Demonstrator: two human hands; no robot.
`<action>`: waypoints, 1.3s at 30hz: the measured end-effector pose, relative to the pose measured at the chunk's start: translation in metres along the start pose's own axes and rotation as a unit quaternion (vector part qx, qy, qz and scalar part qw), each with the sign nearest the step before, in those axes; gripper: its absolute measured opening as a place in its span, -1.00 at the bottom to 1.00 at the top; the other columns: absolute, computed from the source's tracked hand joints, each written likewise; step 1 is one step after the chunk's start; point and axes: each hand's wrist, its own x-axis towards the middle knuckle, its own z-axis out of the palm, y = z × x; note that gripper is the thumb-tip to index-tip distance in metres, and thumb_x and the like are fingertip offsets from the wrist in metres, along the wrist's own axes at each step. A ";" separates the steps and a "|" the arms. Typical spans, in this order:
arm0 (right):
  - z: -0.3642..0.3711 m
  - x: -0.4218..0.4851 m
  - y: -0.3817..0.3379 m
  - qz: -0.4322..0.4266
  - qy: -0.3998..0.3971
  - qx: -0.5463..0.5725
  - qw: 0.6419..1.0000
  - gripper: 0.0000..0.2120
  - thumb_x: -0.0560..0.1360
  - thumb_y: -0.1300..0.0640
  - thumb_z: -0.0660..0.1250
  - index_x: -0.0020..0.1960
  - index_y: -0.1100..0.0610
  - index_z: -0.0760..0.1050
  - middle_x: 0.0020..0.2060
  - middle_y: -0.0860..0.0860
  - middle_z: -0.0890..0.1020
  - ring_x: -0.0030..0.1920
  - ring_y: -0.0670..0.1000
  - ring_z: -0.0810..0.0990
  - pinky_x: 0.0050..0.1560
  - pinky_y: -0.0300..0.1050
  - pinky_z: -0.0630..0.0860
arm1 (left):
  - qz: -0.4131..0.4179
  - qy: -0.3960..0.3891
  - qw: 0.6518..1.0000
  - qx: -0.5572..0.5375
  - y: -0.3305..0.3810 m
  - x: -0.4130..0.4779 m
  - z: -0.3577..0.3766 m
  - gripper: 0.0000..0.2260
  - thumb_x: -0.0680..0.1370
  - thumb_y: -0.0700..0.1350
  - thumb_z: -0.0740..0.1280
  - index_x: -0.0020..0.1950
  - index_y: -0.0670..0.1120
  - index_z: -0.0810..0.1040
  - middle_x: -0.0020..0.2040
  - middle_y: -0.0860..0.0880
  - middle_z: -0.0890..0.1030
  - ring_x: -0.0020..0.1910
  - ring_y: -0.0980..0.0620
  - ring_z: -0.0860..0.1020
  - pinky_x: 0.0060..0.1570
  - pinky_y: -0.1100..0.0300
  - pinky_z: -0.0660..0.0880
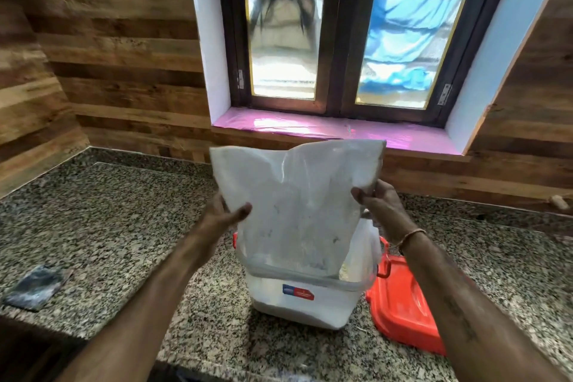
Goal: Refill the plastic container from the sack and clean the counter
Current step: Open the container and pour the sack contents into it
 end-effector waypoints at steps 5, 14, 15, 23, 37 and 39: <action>0.000 0.009 0.016 -0.009 0.032 0.043 0.999 -0.85 0.56 0.29 0.41 0.05 0.07 0.60 -0.07 0.04 0.72 -0.10 0.06 0.69 -0.16 -0.07 0.65 | -0.068 0.040 0.996 -0.031 -0.026 -0.009 0.008 -0.40 0.33 -0.10 0.65 0.33 0.01 0.55 0.22 -0.07 0.69 0.26 -0.10 0.63 0.07 0.03 0.57; -0.005 0.012 0.026 0.011 0.049 -0.017 0.999 -0.87 0.54 0.32 0.43 -0.03 0.10 0.64 -0.11 0.10 0.70 -0.10 0.11 0.65 -0.07 0.15 0.66 | -0.037 0.045 0.998 0.032 -0.010 0.006 0.020 -0.30 0.38 -0.06 0.64 0.41 -0.02 0.35 0.19 -0.05 0.67 0.15 -0.02 0.66 0.02 0.13 0.61; -0.006 0.014 0.023 -0.001 0.050 -0.009 0.999 -0.87 0.54 0.30 0.43 -0.01 0.09 0.64 -0.10 0.10 0.70 -0.11 0.11 0.65 -0.14 0.06 0.66 | -0.035 0.055 0.997 0.046 -0.011 0.006 0.022 -0.32 0.39 -0.08 0.63 0.40 -0.01 0.36 0.18 -0.04 0.66 0.13 0.02 0.66 -0.02 0.16 0.60; -0.008 0.003 0.023 0.053 -0.092 -0.040 0.994 -0.72 0.50 0.43 0.42 0.16 0.20 0.58 -0.02 0.07 0.73 -0.06 0.06 0.71 -0.16 -0.13 0.68 | 0.014 0.130 0.991 -0.026 -0.009 0.021 0.025 -0.59 0.49 -0.27 0.51 0.24 0.07 0.54 0.08 0.01 0.73 0.02 0.06 0.71 -0.09 0.15 0.65; 0.020 0.045 -0.013 0.087 0.003 -0.006 0.996 -0.81 0.57 0.16 0.41 0.17 0.14 0.58 -0.03 0.13 0.68 -0.20 0.07 0.66 -0.33 -0.10 0.64 | -0.107 0.156 0.964 -0.187 0.020 0.087 -0.006 -0.71 0.49 -0.35 0.48 0.10 -0.11 0.48 0.08 -0.21 0.64 -0.08 -0.17 0.63 0.04 -0.22 0.60; 0.035 0.056 -0.017 0.102 0.009 -0.009 0.995 -0.80 0.58 0.14 0.41 0.18 0.18 0.60 -0.07 0.10 0.70 -0.25 0.02 0.69 -0.37 -0.12 0.63 | -0.124 0.154 0.965 -0.175 0.024 0.094 -0.032 -0.70 0.49 -0.35 0.47 0.13 -0.11 0.48 0.05 -0.20 0.64 -0.12 -0.16 0.61 -0.02 -0.17 0.59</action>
